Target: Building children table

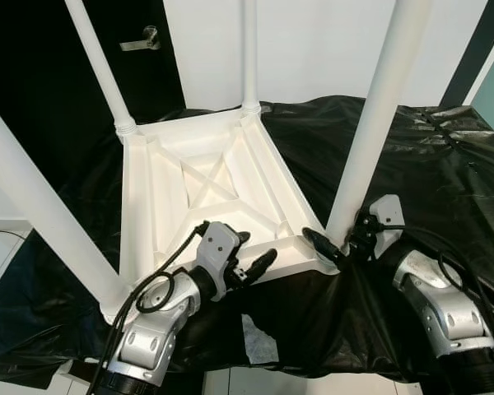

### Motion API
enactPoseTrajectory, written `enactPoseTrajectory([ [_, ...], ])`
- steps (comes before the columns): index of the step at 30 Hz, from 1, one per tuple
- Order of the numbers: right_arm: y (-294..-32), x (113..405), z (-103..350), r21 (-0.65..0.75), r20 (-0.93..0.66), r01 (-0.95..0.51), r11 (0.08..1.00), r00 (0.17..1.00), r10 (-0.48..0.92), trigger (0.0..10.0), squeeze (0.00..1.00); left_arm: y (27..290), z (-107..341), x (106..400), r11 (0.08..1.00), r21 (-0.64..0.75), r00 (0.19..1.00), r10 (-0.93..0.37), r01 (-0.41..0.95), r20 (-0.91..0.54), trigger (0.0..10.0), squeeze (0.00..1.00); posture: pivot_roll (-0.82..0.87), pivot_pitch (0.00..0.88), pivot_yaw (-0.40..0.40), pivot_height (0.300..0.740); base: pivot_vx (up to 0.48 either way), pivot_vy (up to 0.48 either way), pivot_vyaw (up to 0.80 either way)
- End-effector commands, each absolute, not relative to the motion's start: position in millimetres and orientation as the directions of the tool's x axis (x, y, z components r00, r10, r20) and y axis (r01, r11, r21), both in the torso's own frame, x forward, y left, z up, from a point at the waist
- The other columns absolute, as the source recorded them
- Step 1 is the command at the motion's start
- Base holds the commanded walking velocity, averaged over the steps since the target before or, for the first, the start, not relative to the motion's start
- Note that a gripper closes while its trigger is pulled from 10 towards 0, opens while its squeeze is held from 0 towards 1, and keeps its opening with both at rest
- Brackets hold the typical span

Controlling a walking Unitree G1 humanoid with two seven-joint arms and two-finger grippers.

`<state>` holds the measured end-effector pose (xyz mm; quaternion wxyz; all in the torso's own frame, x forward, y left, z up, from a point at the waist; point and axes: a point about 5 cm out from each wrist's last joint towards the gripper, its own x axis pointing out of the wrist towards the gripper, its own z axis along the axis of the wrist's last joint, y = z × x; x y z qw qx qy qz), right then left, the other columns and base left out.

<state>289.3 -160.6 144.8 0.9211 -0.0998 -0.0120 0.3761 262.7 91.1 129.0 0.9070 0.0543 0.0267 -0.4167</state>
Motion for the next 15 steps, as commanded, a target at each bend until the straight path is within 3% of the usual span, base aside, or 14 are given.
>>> enactPoseTrajectory([
  [1, -152.9, 291.7, 138.7, -0.199, -0.090, -0.740, 0.643, 0.667, 0.740, 2.3, 0.00, 90.3, 129.7, 262.2, 0.631, 0.094, 0.638, -0.763, 0.770, -0.106, 10.0, 0.00, -0.01, 0.000, 0.001, 0.740, 0.000, 0.000, 0.00],
  [2, -152.9, 291.7, 138.7, -0.199, -0.090, -0.740, 0.643, 0.667, 0.740, 2.3, 0.00, 90.3, 129.7, 262.2, 0.631, 0.094, 0.638, -0.763, 0.770, -0.106, 10.0, 0.00, -0.01, 0.000, 0.001, 0.740, 0.000, 0.000, 0.00],
  [3, -151.1, 293.5, 135.7, -0.206, -0.109, -0.753, 0.625, 0.652, 0.750, 0.0, 0.00, 89.9, 130.2, 262.1, 0.630, 0.098, 0.637, -0.764, 0.771, -0.105, 10.0, 0.00, 0.00, 0.000, -0.005, 0.740, 0.000, 0.000, 0.00],
  [11, -152.4, 293.1, 130.6, -0.175, -0.126, -0.769, 0.615, 0.637, 0.761, 0.0, 0.00, 90.9, 131.7, 260.5, 0.636, 0.100, 0.644, -0.758, 0.765, -0.101, 10.0, 0.00, 0.01, 0.000, -0.009, 0.740, 0.000, 0.000, 0.00],
  [15, -155.2, 293.3, 128.7, -0.164, -0.123, -0.704, 0.691, 0.709, 0.694, 0.0, 0.00, 90.6, 130.9, 257.9, 0.635, 0.094, 0.642, -0.759, 0.766, -0.103, 10.0, 0.00, 0.00, 0.000, -0.007, 0.740, 0.000, 0.000, 0.00],
])
